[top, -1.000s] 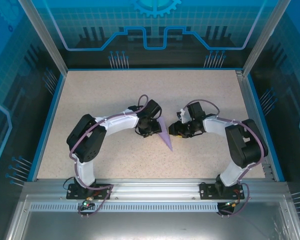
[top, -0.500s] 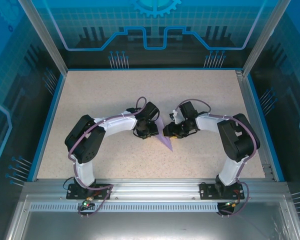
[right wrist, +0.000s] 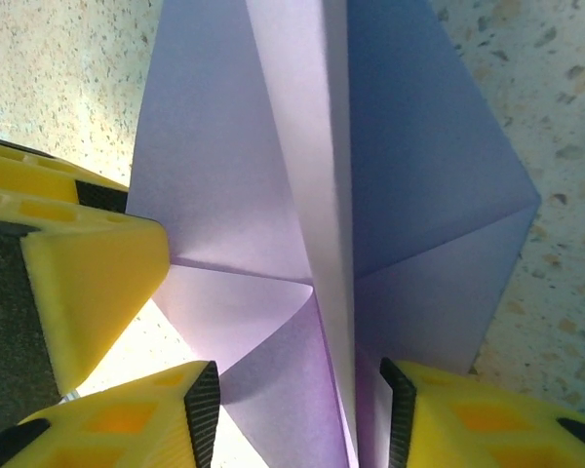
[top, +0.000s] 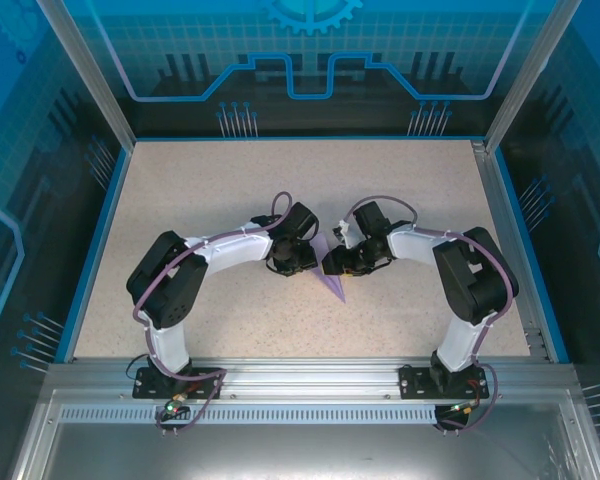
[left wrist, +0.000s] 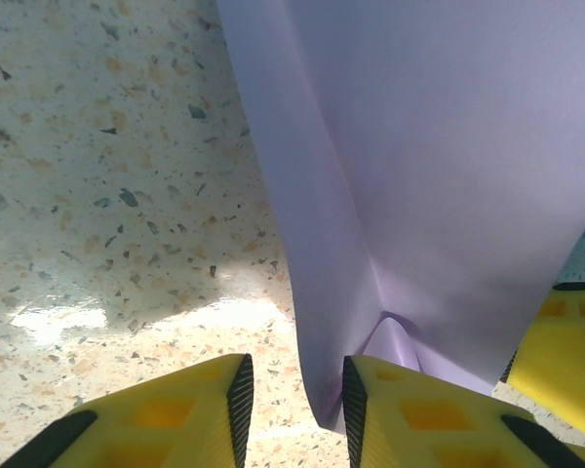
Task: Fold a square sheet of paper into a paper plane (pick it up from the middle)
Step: Move a paper plane to the center of the table.
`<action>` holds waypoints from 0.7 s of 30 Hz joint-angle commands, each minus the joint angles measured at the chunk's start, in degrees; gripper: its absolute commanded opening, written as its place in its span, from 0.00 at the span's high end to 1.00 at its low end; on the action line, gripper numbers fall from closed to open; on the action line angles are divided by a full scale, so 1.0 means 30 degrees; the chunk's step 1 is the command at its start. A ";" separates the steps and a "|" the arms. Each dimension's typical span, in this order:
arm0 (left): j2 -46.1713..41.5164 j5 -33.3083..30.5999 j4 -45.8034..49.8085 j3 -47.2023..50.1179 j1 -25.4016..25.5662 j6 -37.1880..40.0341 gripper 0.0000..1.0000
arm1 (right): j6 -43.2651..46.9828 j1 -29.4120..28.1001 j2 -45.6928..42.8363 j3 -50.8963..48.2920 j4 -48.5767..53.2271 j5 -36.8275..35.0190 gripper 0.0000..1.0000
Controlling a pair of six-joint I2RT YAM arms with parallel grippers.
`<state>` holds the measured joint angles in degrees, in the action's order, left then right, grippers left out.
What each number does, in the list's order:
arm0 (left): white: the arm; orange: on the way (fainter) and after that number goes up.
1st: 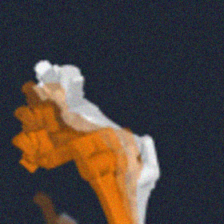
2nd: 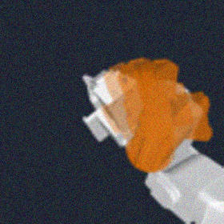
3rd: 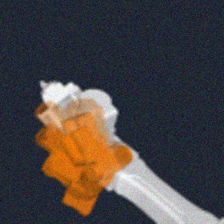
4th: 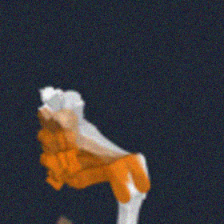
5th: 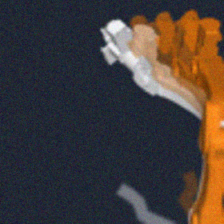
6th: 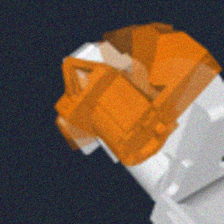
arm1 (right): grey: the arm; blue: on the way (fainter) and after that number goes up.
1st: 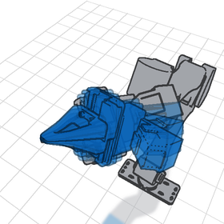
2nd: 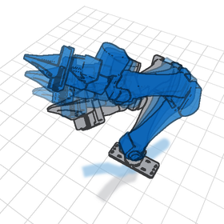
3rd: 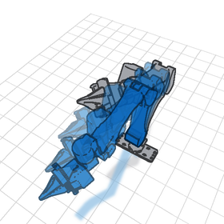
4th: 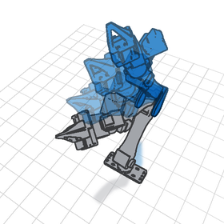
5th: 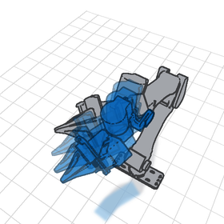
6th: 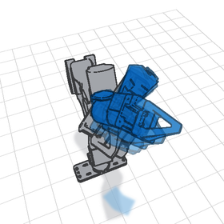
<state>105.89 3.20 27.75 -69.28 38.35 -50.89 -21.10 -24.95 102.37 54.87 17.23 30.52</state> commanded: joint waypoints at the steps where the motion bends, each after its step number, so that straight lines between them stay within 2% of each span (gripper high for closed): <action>1: -0.0581 -0.0219 -0.0178 0.0416 -0.0131 0.0294 0.68 | 0.1030 -0.0516 0.0395 0.0632 0.1172 -0.0535 0.52; 4: -0.0622 -0.0146 -0.0271 0.0451 -0.0111 0.0293 0.68 | 0.1319 -0.0892 0.0792 0.1003 0.1872 -0.1901 0.52; 12: -0.0751 -0.0147 -0.0472 0.0707 -0.0118 0.0324 0.69 | 0.1484 -0.1347 0.0583 0.1135 0.2066 -0.2451 0.50; 14: -0.0741 -0.0130 -0.0537 0.0738 -0.0111 0.0321 0.69 | 0.1774 -0.1544 0.0481 0.1190 0.2185 -0.2405 0.48; 17: -0.0829 -0.0153 -0.0544 0.0809 -0.0126 0.0353 0.70 | 0.2163 -0.1763 0.0073 0.1196 0.2444 -0.2344 0.38; 21: -0.0955 -0.0189 -0.0694 0.0997 -0.0128 0.0346 0.71 | 0.1795 -0.1641 -0.0096 0.1005 0.2361 -0.2381 0.39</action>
<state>105.14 3.18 26.41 -67.22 37.98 -50.68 -16.40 -29.26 103.09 57.89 22.15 24.14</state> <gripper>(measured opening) 0.295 0.610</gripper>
